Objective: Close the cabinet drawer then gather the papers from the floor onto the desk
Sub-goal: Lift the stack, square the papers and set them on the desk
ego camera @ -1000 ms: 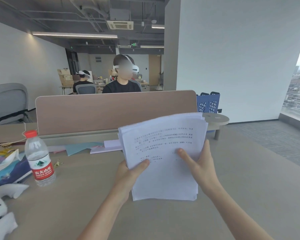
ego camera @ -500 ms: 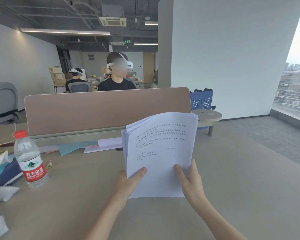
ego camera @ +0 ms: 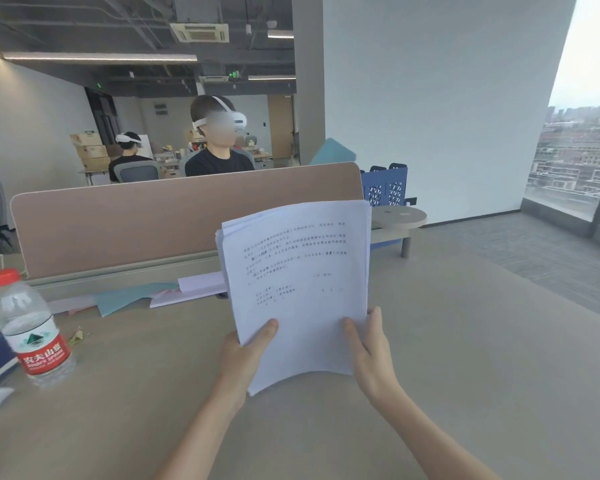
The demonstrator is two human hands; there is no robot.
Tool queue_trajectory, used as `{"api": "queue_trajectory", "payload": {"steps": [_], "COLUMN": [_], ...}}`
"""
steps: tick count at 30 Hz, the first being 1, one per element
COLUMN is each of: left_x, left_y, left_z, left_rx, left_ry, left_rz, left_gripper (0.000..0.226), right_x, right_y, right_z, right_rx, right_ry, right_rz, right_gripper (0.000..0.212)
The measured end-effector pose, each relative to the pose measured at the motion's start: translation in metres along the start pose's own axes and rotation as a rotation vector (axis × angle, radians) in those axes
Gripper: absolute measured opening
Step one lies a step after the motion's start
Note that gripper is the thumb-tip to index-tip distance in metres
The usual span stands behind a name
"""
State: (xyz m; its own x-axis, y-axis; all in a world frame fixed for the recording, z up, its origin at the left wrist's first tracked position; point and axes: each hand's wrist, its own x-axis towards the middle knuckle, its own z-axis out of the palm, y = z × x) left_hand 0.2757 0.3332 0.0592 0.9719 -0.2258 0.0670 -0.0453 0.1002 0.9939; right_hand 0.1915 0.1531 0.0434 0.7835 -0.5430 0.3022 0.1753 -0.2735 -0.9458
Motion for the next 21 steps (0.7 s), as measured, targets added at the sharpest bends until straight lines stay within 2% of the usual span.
{"api": "queue_trajectory", "payload": {"steps": [5,8,11,13,16,21], "left_x": [0.003,0.008,0.014,0.016,0.016,0.018], "left_y": [-0.008,-0.002,0.004,0.008,0.011,0.005], "left_z": [0.001,0.003,0.005,0.013,0.034,0.078], "left_rx": [0.089,0.147,0.214,0.205,0.140,0.068], "left_ry": [0.006,-0.036,-0.145,-0.194,-0.181,-0.150], "left_rz": [-0.043,-0.065,-0.108,-0.119,-0.152,-0.178], "left_gripper": [0.007,0.003,0.015,0.019,0.025,0.026], "right_x": [-0.001,0.007,0.021,0.028,0.035,0.048], "right_y": [0.015,0.013,0.009,0.007,0.007,0.019], "right_z": [0.001,-0.008,-0.027,-0.042,-0.064,-0.096], "right_rx": [-0.056,-0.034,-0.006,0.045,0.127,0.128], "right_ry": [-0.161,-0.095,-0.049,-0.079,-0.106,-0.032], "right_rz": [0.087,0.116,0.185,0.244,0.325,0.415], "right_gripper": [0.012,0.009,0.004,0.017,0.025,0.030]}}
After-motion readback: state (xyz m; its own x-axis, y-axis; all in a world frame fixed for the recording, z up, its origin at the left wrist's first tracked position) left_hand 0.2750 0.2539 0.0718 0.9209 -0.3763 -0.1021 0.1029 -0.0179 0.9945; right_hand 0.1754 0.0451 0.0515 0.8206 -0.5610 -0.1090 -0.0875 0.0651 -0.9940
